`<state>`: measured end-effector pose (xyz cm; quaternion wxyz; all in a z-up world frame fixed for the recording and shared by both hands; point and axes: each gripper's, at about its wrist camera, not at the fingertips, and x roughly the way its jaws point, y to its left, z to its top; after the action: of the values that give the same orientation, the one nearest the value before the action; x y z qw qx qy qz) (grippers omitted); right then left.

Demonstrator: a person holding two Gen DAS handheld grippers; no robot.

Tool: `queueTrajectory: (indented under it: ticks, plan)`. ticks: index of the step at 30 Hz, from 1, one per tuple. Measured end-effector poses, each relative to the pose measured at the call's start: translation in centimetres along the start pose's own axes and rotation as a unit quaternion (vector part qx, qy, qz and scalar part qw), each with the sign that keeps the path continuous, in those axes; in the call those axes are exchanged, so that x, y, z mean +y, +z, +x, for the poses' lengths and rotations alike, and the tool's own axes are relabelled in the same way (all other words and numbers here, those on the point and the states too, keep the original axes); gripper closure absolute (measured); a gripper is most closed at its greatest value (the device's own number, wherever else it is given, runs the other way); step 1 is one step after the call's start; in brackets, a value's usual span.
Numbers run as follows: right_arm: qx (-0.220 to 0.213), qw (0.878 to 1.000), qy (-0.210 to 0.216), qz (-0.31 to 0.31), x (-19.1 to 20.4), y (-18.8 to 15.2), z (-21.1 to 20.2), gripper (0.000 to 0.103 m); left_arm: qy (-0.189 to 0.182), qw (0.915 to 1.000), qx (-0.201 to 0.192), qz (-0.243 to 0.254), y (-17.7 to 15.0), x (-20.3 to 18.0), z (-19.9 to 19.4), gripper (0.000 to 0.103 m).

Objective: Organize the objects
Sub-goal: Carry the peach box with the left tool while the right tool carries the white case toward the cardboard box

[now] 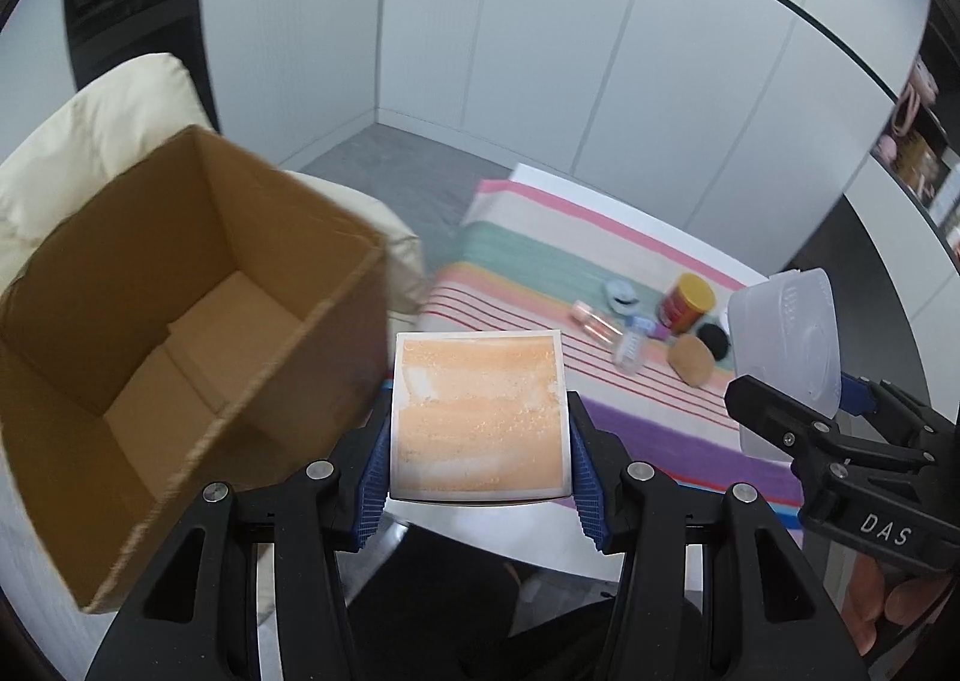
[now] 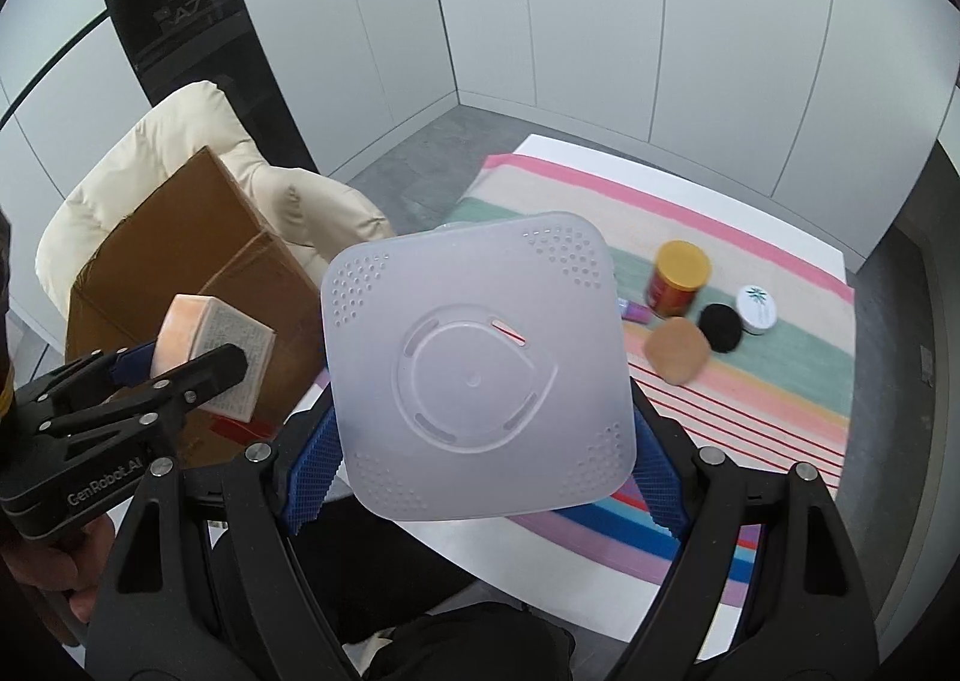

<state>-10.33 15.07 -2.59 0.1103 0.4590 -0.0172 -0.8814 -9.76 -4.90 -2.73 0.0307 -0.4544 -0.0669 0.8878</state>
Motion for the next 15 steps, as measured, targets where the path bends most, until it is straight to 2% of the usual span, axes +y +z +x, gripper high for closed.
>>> queueTrajectory:
  ticks: [8,15]
  plan:
    - [-0.002,1.0,0.018,-0.021,3.5,0.7,1.1,0.018,0.022,0.9988,-0.03,-0.031,0.1,3.8,-2.0,0.05]
    - [-0.002,0.999,0.033,-0.04,6.7,1.2,1.6,0.018,0.05,0.997,-0.045,-0.039,-0.6,6.2,-3.5,0.05]
